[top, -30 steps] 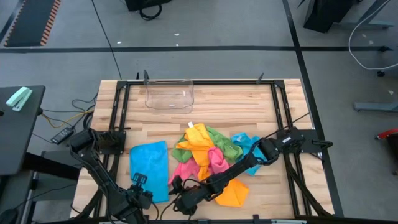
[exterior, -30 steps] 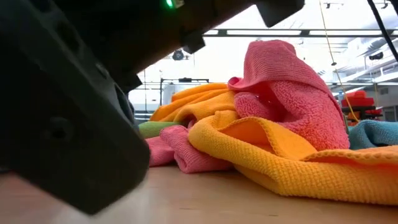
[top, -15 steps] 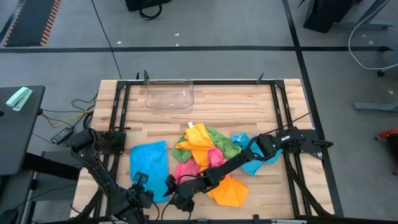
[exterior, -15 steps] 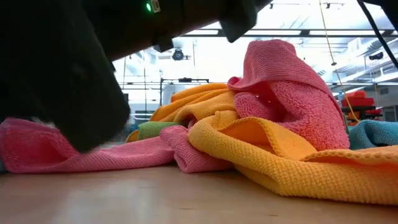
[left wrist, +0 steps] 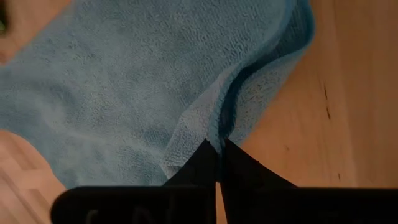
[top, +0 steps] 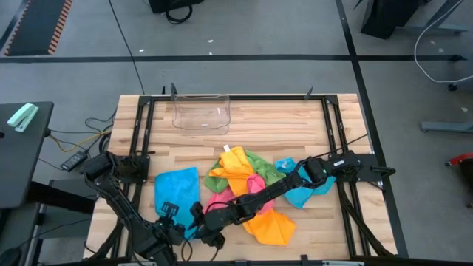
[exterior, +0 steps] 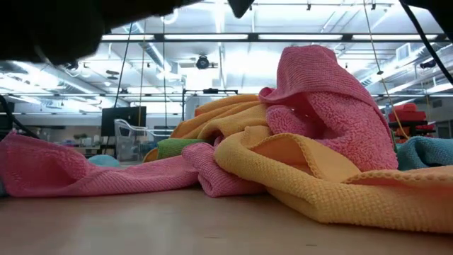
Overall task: Fold microfiber towels
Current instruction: Fold the left blue microfiber towel
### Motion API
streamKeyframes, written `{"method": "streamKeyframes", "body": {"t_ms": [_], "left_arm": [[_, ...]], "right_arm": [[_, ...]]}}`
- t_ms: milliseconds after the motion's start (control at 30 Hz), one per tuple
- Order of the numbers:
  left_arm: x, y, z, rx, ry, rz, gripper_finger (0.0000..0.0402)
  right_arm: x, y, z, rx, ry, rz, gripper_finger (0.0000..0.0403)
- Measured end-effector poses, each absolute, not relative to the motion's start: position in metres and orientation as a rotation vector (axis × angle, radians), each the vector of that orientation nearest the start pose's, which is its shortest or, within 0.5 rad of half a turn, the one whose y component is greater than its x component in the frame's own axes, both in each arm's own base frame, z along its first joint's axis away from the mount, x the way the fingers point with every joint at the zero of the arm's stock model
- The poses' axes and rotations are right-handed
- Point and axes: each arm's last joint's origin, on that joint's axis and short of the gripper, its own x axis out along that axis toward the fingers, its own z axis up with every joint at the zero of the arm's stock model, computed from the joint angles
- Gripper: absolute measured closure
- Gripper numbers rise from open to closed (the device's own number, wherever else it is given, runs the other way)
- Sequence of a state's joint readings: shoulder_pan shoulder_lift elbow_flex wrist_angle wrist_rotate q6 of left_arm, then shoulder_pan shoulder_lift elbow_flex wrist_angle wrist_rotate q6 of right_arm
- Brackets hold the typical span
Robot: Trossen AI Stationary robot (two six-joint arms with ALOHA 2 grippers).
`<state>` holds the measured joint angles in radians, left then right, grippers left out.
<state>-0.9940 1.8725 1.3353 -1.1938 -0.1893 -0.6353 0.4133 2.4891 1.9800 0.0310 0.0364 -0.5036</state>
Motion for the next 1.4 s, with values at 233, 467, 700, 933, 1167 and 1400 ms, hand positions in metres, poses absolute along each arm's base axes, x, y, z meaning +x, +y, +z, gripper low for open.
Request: {"method": "streamKeyframes", "body": {"t_ms": [233, 467, 700, 933, 1167, 1400], "left_arm": [[0.181, -0.268, 0.187, 0.488, 1.520, -0.094, 0.0367], [0.181, -0.268, 0.187, 0.478, 1.521, -0.084, 0.0391], [0.180, -0.268, 0.187, 0.466, 1.522, -0.068, 0.0366], [0.180, -0.269, 0.187, 0.464, 1.522, -0.067, 0.0389], [0.180, -0.269, 0.187, 0.455, 1.520, -0.061, 0.0369], [0.180, -0.281, 0.186, 0.386, 1.438, -0.117, 0.0386]], "right_arm": [[0.508, 0.236, 0.120, -0.623, 0.428, 0.499, 0.0219], [0.509, 0.237, 0.098, -0.699, 0.443, 0.501, 0.0219], [0.510, 0.233, 0.097, -0.684, 0.467, 0.509, 0.0221], [0.511, 0.227, 0.095, -0.655, 0.507, 0.506, 0.0272], [0.510, 0.227, 0.095, -0.646, 0.518, 0.524, 0.0359], [0.506, 0.226, 0.103, -0.610, 0.563, 0.557, 0.0391]]}}
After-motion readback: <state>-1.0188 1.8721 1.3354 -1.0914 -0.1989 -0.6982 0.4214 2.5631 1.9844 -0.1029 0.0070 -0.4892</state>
